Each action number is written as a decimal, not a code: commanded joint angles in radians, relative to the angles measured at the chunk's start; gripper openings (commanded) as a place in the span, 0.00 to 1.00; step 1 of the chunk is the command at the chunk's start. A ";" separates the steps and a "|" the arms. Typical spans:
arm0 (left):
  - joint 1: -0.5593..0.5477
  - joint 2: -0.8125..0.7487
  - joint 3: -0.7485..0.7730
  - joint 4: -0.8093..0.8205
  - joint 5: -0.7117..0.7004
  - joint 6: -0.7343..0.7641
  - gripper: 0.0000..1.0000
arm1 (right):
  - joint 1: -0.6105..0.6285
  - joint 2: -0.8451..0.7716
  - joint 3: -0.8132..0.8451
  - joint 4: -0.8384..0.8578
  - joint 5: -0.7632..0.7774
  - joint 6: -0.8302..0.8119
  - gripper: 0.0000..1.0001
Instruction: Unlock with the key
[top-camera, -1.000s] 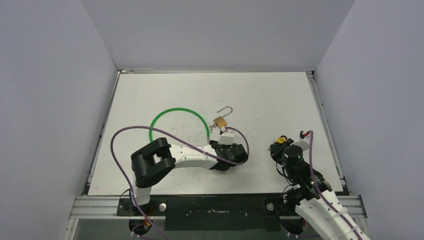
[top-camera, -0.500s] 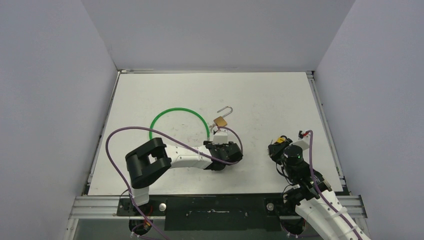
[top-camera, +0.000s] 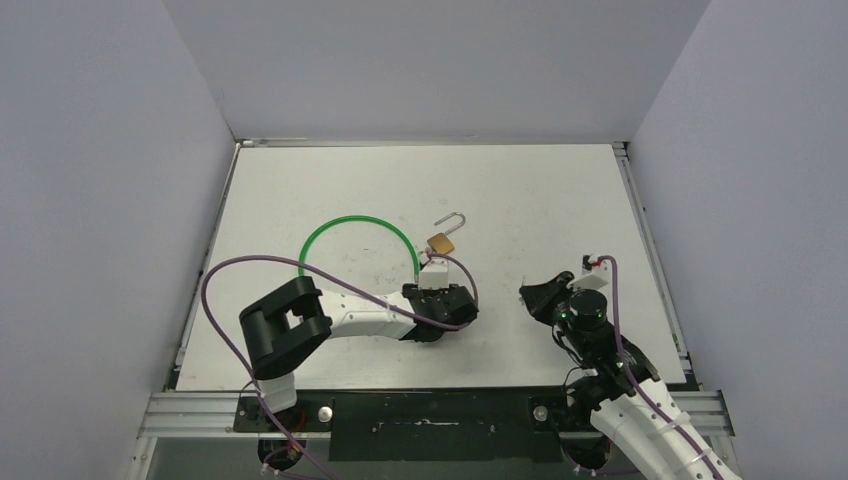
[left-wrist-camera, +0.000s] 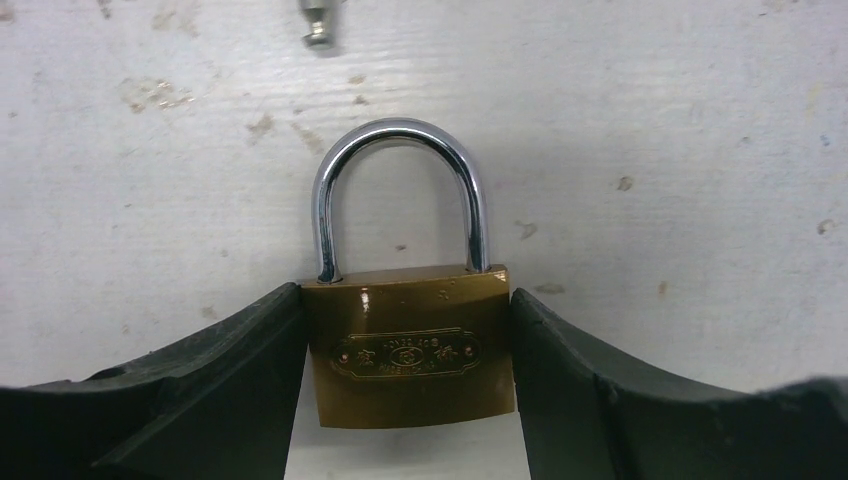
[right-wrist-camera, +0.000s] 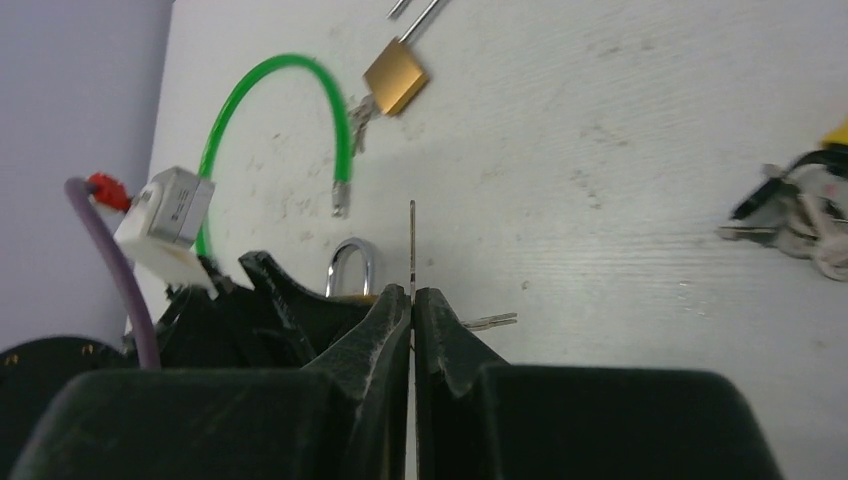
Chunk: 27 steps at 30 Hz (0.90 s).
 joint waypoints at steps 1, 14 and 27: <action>0.038 -0.184 -0.036 0.028 -0.007 -0.032 0.07 | -0.004 0.100 -0.021 0.276 -0.352 -0.100 0.00; 0.130 -0.457 -0.076 0.120 0.032 -0.091 0.00 | 0.286 0.390 -0.002 0.641 -0.446 -0.068 0.00; 0.147 -0.545 -0.127 0.166 0.088 -0.110 0.00 | 0.455 0.572 0.117 0.631 -0.197 -0.071 0.00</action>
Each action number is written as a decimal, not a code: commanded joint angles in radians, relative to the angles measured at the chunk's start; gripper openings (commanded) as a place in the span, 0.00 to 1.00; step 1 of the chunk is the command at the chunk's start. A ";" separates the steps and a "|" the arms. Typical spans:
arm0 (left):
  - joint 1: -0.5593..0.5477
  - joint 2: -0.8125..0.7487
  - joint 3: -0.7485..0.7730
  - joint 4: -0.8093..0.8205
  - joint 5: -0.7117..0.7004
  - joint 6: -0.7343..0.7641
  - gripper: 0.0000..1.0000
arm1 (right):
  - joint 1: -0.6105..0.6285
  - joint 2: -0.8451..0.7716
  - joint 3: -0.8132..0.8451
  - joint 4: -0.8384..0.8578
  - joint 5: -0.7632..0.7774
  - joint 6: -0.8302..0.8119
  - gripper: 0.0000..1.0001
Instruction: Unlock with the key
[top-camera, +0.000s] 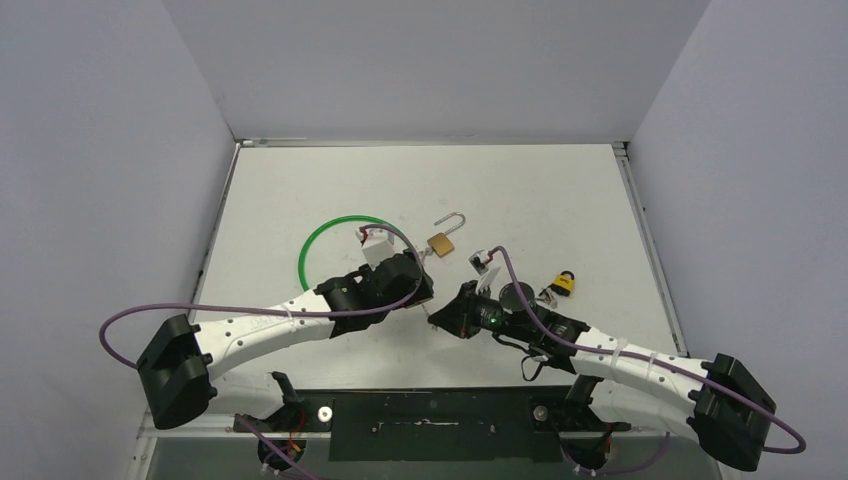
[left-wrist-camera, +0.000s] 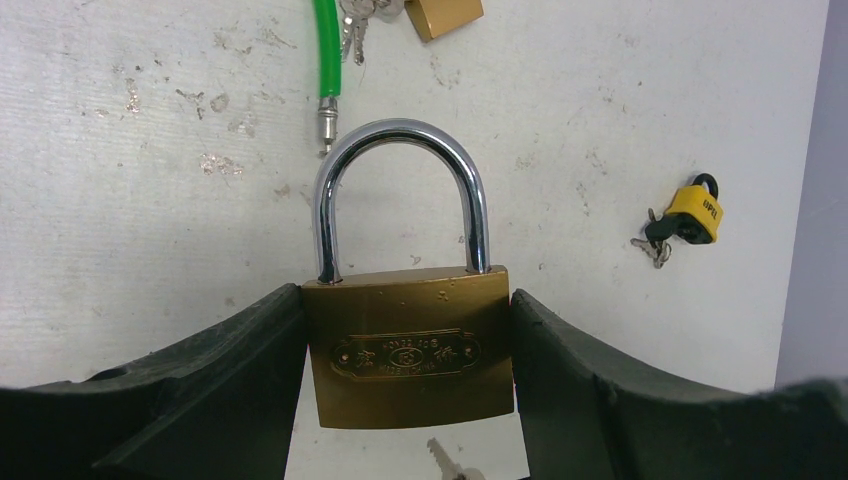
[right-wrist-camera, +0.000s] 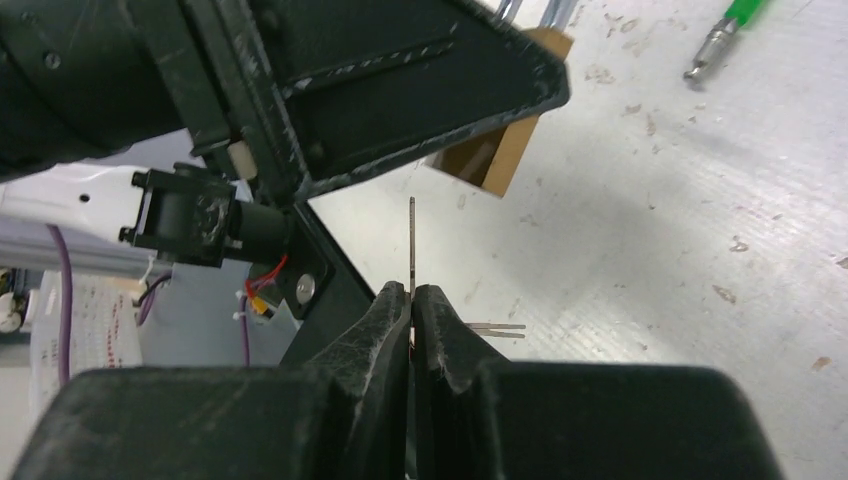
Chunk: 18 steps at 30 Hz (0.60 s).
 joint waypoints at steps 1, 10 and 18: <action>0.008 -0.060 0.015 0.117 -0.003 -0.036 0.00 | 0.006 0.036 0.063 0.049 0.093 -0.014 0.00; 0.009 -0.078 -0.010 0.155 0.007 -0.045 0.00 | 0.006 0.080 0.074 0.070 0.078 -0.010 0.00; 0.011 -0.082 -0.019 0.162 -0.001 -0.052 0.00 | 0.006 0.078 0.066 0.069 0.044 -0.017 0.00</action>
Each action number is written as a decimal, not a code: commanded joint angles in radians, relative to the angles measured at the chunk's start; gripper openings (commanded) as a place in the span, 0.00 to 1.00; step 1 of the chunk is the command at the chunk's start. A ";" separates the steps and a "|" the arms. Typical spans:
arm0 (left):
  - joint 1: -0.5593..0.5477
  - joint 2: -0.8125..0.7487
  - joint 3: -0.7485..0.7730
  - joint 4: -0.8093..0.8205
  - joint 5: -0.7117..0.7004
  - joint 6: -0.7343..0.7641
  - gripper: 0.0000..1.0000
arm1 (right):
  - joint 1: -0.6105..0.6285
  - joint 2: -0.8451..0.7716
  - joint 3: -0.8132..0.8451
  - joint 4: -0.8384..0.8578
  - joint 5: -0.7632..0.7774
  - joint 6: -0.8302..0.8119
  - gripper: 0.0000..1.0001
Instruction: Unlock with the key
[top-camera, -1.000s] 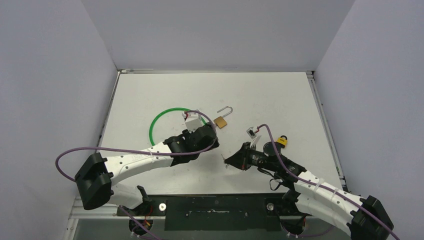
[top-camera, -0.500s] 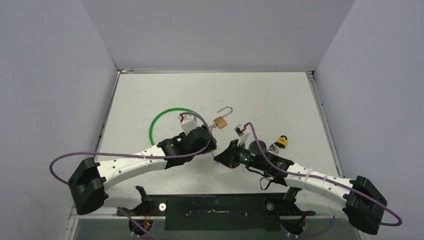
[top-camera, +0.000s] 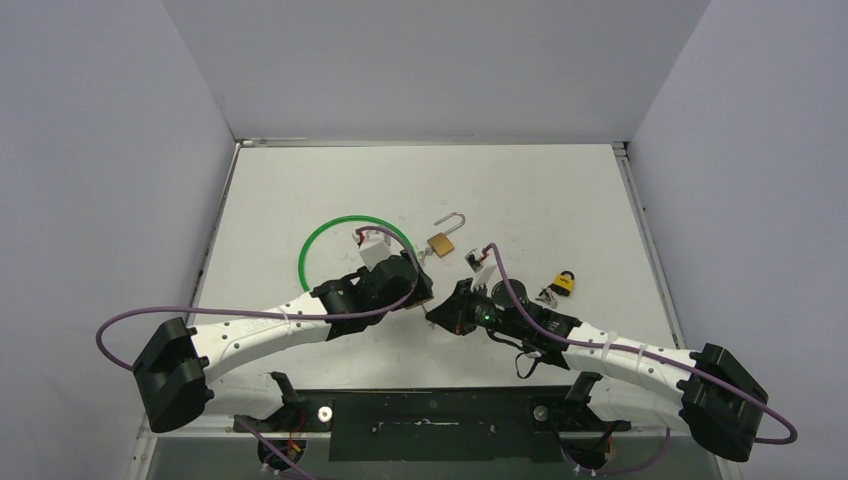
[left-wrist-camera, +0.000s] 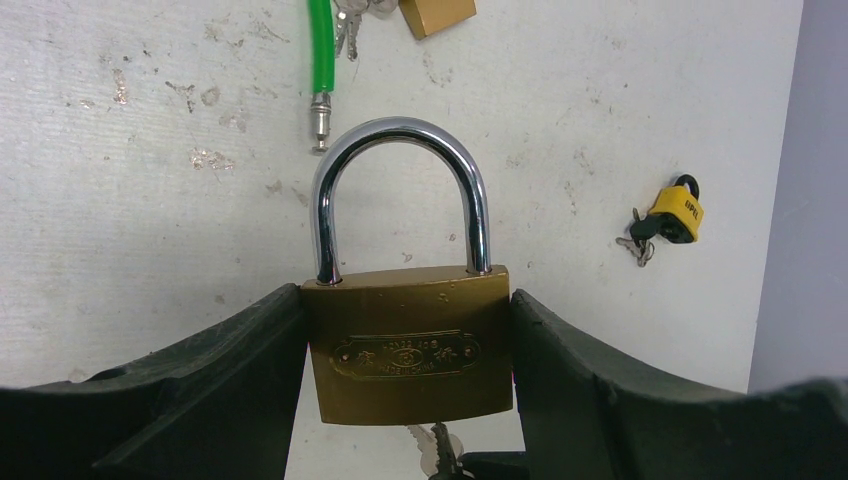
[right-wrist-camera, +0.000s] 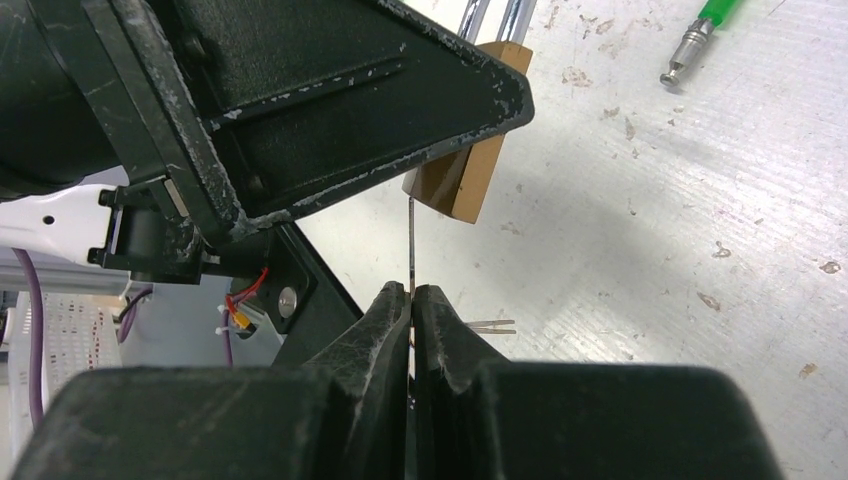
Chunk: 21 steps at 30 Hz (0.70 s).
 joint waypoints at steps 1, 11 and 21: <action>0.006 -0.054 0.020 0.124 -0.022 -0.032 0.00 | 0.006 0.000 0.035 0.057 -0.023 -0.020 0.00; 0.009 -0.053 0.018 0.124 -0.016 -0.038 0.00 | 0.004 0.011 0.038 0.057 -0.037 -0.017 0.00; 0.009 -0.048 0.020 0.137 -0.003 -0.041 0.00 | -0.007 0.022 0.038 0.064 -0.021 0.001 0.00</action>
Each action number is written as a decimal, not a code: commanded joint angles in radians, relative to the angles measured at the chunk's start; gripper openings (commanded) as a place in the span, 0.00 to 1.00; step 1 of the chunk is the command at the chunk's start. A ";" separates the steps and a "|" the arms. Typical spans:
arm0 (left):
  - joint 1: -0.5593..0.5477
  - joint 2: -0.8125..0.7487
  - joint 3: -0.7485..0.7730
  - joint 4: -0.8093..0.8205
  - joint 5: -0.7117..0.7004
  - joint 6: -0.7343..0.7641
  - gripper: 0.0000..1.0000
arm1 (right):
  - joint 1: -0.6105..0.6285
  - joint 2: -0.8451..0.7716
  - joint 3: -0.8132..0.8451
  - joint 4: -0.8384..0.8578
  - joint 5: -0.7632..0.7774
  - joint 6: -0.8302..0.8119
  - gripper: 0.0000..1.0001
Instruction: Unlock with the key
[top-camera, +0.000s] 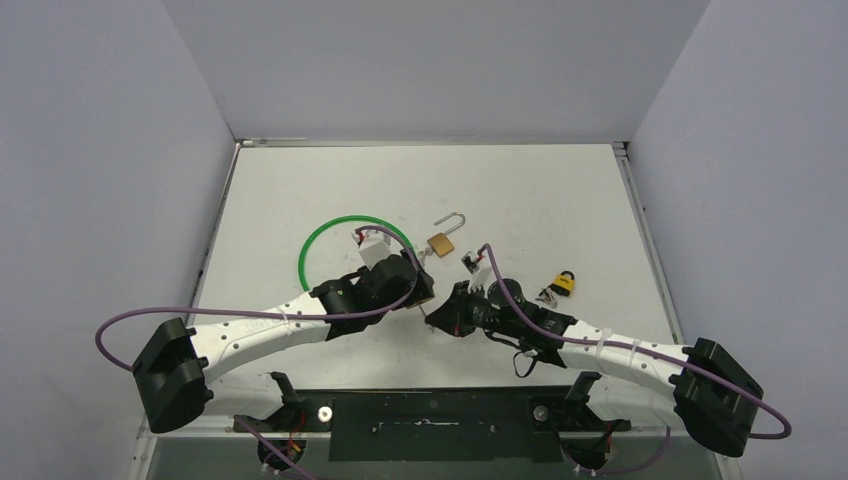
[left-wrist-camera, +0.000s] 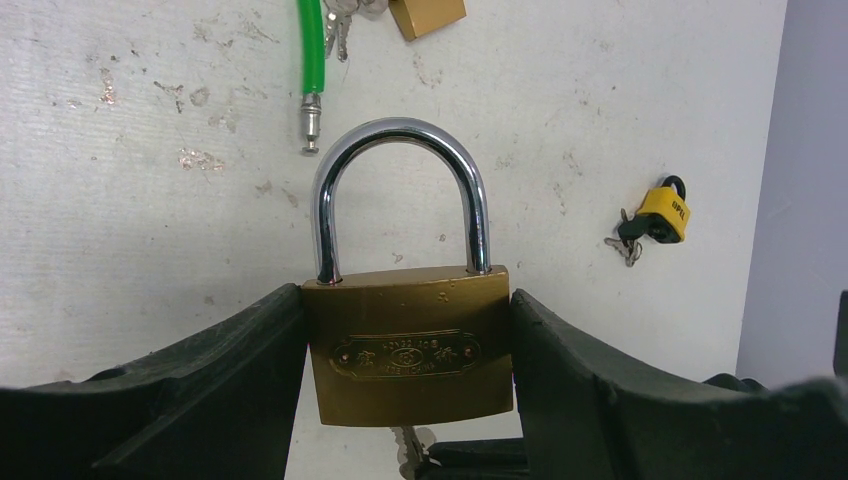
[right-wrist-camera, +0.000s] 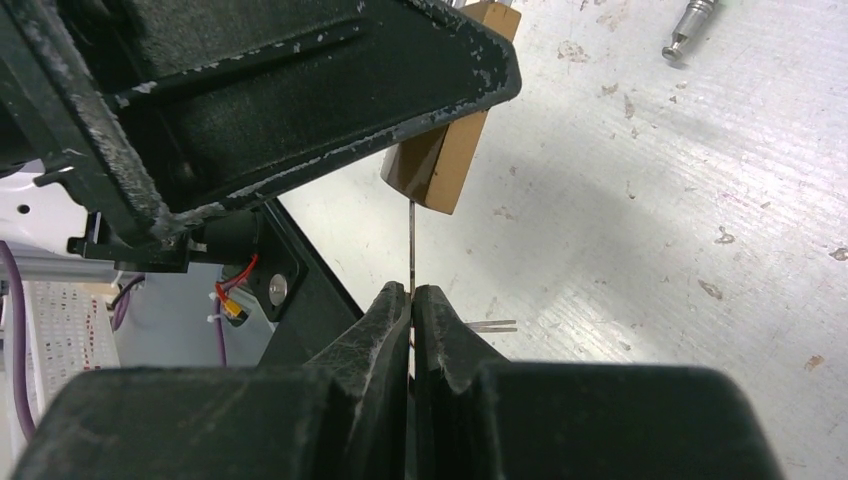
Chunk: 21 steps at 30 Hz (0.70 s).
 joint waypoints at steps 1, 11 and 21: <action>0.008 -0.044 0.019 0.127 -0.003 -0.034 0.00 | -0.010 -0.025 0.035 0.070 0.012 0.008 0.00; 0.011 -0.049 0.007 0.136 0.012 -0.034 0.00 | -0.064 -0.049 0.019 0.083 -0.003 0.054 0.00; 0.011 -0.058 -0.028 0.190 0.056 -0.090 0.00 | -0.102 0.000 0.058 0.065 0.024 0.101 0.00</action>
